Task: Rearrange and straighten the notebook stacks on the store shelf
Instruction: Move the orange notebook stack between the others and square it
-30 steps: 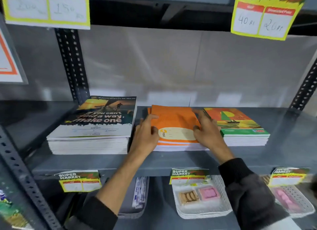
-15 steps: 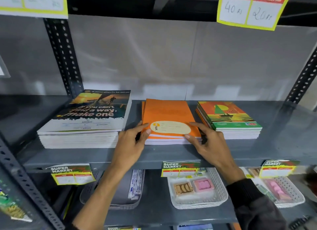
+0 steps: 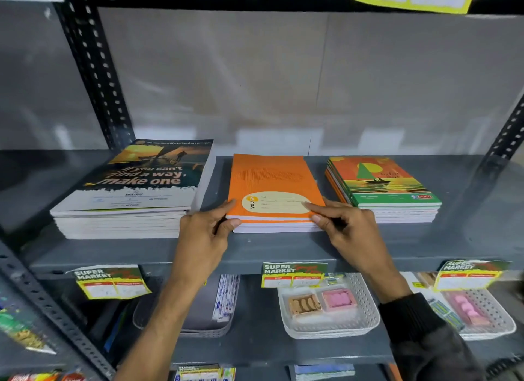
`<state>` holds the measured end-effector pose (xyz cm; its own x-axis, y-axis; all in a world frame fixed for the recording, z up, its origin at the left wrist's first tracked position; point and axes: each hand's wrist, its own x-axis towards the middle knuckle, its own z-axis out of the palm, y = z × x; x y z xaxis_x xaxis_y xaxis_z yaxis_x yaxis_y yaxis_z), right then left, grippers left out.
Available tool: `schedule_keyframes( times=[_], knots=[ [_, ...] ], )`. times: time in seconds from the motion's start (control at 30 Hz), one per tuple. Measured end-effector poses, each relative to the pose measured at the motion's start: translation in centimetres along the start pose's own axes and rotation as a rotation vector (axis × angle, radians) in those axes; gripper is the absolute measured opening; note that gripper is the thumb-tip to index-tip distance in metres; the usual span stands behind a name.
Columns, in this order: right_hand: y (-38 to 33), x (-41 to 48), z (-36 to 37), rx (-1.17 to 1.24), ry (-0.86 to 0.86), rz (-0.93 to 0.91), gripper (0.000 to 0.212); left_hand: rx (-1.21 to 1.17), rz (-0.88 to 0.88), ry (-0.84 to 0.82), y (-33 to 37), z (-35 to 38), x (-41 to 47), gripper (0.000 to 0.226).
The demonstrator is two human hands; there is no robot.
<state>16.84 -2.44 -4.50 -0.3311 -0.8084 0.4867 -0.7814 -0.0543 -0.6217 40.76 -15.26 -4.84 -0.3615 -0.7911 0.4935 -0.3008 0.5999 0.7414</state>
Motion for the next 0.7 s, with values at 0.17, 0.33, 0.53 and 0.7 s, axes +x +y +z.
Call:
schedule_keyframes(
  times=[0.17, 0.33, 0.53, 0.7],
  knots=[
    [0.25, -0.11, -0.02, 0.029, 0.030, 0.007, 0.032, 0.052, 0.033, 0.081, 0.70, 0.34, 0.11, 0.030],
    [0.38, -0.17, 0.26, 0.048, 0.086, 0.016, 0.027, 0.076, 0.005, 0.111, 0.62, 0.38, 0.10, 0.026],
    [0.58, -0.31, 0.17, 0.079, 0.205, 0.056, 0.027, 0.001, -0.018, 0.119, 0.50, 0.56, 0.12, 0.029],
    [0.32, -0.36, 0.25, 0.057, 0.194, 0.026, 0.027, -0.003, -0.025, 0.090, 0.49, 0.66, 0.07, 0.034]
  ],
)
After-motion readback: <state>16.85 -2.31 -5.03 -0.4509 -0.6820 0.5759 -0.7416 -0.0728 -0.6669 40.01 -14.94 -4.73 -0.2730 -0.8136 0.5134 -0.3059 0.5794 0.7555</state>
